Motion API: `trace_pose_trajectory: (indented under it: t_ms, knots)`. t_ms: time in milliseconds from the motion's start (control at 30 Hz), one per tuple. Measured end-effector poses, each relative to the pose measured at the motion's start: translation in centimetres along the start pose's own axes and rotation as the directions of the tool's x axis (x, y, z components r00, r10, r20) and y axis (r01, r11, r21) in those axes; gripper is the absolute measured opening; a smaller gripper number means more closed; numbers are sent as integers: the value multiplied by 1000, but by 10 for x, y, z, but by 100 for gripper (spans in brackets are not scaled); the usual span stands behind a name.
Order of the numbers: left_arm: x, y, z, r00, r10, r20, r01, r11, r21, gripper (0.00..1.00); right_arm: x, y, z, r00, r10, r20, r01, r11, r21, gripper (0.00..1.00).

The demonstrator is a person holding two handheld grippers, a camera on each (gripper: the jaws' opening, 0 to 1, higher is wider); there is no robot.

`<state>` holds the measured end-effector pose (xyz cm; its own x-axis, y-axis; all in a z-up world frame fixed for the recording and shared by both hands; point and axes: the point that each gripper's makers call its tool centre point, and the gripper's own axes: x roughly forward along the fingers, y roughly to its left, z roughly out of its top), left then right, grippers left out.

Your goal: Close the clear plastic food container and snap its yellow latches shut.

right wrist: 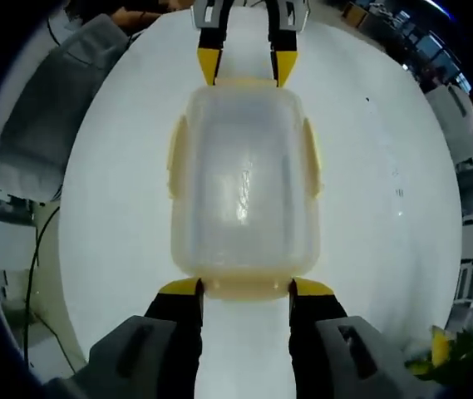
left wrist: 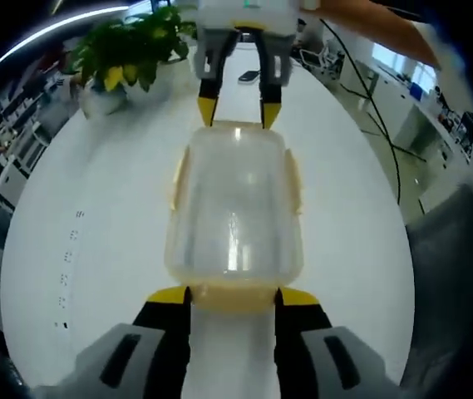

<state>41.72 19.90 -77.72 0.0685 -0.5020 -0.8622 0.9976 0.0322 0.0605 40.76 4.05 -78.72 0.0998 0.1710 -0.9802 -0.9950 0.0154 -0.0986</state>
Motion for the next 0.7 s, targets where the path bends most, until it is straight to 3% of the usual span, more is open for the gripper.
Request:
trace_pose_trajectory:
  t_ms: [467,700]
  knots:
    - [-5,-11,-16,998,-34,-53,33,999,-22,34,-1,12,14,999,26,30,-26,1000,5,37]
    - [-4,-14,-17,998,-45,-51,43,999,-32,34,5,13,13,999,31,31,-32,999,23,37]
